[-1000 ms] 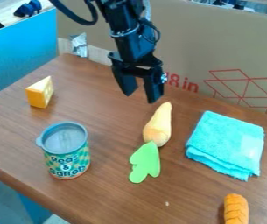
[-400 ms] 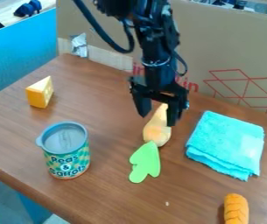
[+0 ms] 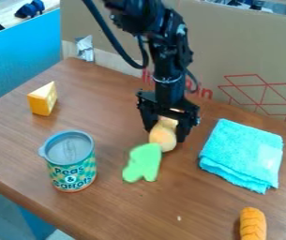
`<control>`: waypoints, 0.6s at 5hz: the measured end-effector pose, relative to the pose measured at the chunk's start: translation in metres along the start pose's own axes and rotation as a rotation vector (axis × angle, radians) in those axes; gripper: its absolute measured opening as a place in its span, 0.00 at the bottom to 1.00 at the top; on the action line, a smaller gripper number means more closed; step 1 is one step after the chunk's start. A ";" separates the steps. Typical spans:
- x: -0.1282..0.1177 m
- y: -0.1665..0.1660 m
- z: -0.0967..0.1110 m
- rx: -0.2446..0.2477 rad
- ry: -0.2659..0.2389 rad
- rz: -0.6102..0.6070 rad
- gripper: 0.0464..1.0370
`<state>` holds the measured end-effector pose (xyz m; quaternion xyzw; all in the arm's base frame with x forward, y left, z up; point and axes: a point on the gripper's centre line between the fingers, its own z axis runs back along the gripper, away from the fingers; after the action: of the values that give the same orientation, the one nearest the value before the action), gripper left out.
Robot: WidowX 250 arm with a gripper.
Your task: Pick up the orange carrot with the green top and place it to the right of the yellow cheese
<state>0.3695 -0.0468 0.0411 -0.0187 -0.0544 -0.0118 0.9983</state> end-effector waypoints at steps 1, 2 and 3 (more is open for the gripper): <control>0.001 0.013 -0.009 0.015 0.027 0.028 0.67; 0.001 0.015 -0.008 0.014 0.024 0.037 0.56; 0.000 0.023 0.004 -0.020 -0.008 0.036 0.55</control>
<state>0.3696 -0.0233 0.0444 -0.0297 -0.0582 0.0056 0.9978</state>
